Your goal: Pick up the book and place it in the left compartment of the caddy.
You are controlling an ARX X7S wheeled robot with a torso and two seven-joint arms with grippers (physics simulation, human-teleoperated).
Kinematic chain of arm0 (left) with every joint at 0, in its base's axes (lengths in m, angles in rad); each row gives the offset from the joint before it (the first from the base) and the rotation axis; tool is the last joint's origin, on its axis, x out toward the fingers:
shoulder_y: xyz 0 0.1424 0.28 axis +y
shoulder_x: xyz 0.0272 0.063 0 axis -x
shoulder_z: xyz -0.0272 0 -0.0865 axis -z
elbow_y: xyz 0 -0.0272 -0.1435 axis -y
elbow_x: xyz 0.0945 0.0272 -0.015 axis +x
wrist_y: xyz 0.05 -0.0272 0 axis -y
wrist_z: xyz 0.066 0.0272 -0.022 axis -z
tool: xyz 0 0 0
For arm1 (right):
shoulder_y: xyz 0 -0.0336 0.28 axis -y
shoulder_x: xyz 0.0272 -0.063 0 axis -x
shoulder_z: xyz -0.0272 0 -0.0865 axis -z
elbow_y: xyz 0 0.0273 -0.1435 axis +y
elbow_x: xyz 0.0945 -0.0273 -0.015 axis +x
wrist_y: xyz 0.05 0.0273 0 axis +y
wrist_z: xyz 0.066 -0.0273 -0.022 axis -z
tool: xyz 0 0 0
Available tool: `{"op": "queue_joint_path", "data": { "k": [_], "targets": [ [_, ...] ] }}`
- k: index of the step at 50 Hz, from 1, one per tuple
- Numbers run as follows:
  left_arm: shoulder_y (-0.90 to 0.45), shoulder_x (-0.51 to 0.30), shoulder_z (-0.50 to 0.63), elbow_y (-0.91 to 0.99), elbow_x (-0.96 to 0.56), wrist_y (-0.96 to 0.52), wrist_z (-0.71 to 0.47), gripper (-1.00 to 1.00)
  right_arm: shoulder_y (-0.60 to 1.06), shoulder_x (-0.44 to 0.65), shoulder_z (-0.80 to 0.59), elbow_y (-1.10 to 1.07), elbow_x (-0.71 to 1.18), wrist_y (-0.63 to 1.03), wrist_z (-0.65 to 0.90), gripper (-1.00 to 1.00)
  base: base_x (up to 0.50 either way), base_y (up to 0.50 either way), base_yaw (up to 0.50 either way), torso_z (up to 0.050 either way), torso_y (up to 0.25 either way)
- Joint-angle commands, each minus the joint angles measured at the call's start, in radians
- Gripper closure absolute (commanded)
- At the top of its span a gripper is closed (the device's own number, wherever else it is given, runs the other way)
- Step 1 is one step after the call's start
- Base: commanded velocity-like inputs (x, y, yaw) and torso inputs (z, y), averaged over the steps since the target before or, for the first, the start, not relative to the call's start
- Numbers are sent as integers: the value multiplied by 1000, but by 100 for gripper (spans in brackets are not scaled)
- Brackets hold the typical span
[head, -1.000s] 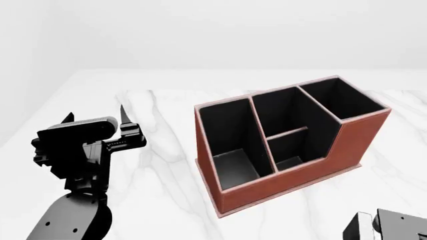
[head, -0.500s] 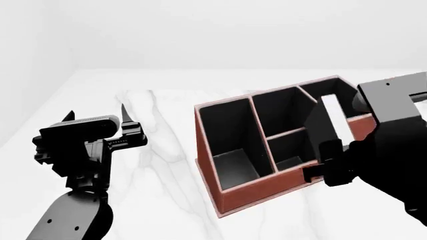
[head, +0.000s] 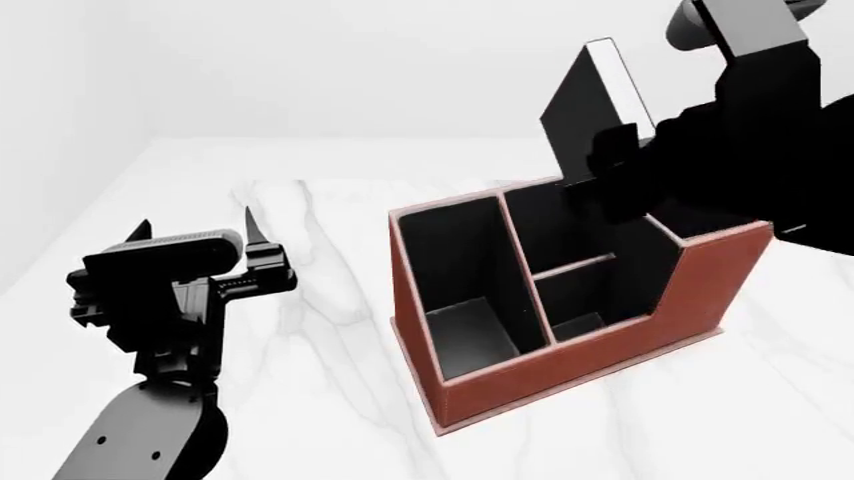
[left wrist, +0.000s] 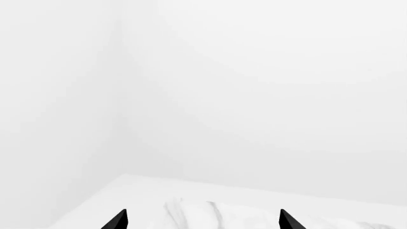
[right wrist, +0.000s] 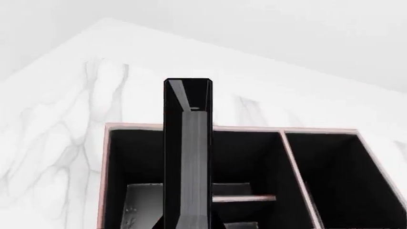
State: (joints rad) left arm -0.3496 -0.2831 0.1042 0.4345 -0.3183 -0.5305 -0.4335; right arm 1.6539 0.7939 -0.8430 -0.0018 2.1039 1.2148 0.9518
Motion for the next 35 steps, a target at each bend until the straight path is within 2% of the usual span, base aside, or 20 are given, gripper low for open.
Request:
{"op": "queue_joint_path", "data": {
  "k": [1, 7, 12, 24, 35],
  "targets": [
    [-6, -4, 1, 0, -4, -6, -6, -100, 64, -164, -1, 248, -204, 62, -262, 100, 0, 0, 0, 0, 0],
    [-9, -4, 2, -6, -3, -3, -8, -100, 72, -224, -24, 366, -197, 64, -293, 100, 0, 0, 0, 0, 2],
    [-3, -5, 5, -16, -1, 8, -6, -100, 76, -241, -45, 414, -131, 82, -237, 100, 0, 0, 0, 0, 2],
    [-2, -8, 7, -26, -3, 16, -8, -100, 68, -215, -80, 378, 88, 76, -50, 100, 0, 0, 0, 0, 1],
    [-3, -10, 12, -32, -3, 21, -11, -100, 68, -213, -110, 362, 173, 67, 6, 100, 0, 0, 0, 0, 2]
  ]
}}
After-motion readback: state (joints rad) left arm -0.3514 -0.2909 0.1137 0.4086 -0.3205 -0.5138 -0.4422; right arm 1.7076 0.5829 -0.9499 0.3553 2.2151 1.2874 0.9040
